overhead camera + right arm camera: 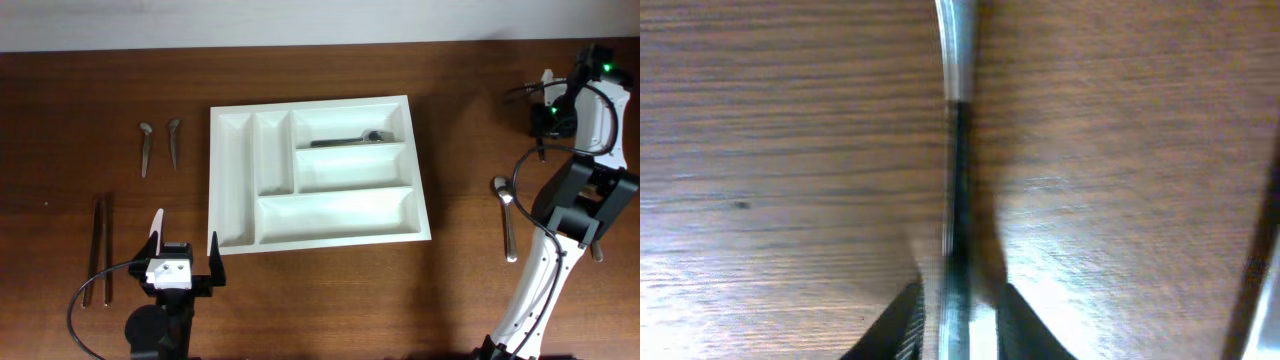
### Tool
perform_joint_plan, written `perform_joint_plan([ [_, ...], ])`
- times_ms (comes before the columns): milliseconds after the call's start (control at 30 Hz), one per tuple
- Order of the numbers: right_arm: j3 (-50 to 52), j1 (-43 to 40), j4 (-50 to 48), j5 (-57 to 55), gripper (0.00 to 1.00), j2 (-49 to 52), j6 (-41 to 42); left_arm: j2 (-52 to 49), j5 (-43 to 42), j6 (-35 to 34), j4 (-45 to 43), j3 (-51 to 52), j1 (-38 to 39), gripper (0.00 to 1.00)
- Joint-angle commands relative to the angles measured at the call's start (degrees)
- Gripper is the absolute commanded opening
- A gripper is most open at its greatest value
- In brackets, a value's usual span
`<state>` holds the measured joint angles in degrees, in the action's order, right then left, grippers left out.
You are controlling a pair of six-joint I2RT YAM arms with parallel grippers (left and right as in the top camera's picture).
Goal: Pack container
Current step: 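Lower the right gripper onto the left fork and close it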
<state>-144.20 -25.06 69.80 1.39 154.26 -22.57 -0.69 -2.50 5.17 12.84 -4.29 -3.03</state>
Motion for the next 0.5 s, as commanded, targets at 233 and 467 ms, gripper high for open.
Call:
perform_joint_plan([
  [233,0.50,-1.16,0.22,-2.03,0.13,2.69,0.28,0.39,0.59,0.94,-0.02,0.35,-0.09,0.99],
  [467,0.50,-1.16,0.26,-2.03,0.07,2.69,0.31,0.39,0.59,0.94,-0.02,0.35,-0.09,0.99],
])
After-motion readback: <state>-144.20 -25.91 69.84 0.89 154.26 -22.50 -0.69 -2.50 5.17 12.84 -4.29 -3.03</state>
